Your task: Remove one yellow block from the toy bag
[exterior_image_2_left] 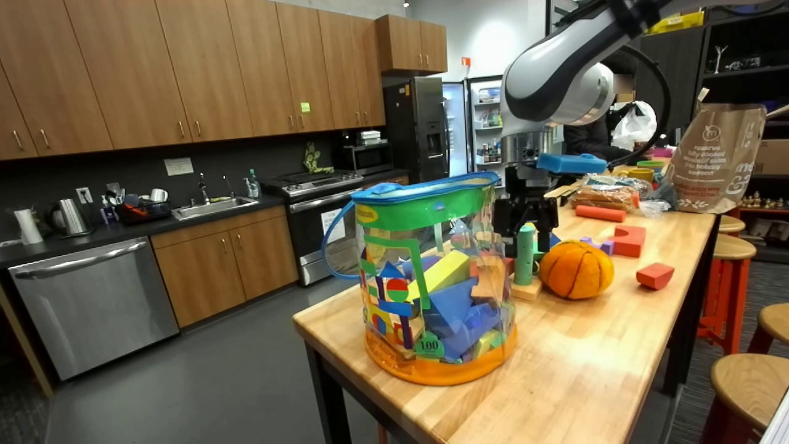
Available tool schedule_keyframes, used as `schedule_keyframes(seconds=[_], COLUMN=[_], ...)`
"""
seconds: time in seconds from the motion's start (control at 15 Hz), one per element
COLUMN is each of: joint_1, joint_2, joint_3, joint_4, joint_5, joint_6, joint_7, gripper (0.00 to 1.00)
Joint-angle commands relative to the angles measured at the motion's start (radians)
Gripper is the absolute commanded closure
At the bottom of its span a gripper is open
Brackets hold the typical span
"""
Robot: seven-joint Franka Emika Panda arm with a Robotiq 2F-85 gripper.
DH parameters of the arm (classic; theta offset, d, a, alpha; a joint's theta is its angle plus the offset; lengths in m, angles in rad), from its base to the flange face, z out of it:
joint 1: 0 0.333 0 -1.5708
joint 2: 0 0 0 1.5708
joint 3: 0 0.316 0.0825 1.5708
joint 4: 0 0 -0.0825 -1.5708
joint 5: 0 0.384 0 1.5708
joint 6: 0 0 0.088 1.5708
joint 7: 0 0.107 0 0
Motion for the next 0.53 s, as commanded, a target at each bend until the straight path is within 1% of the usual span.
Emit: schedule_keyframes(seconds=[0.0, 0.47], joint_1=[-0.025, -0.063], joint_2=[-0.015, -0.108], joint_3=[0.011, 0.020], joint_4=[0.025, 0.126], joint_5=[-0.051, -0.177], joint_6=[-0.033, -0.113], joint_7=[0.026, 0.105], gripper=[0.00, 0.00])
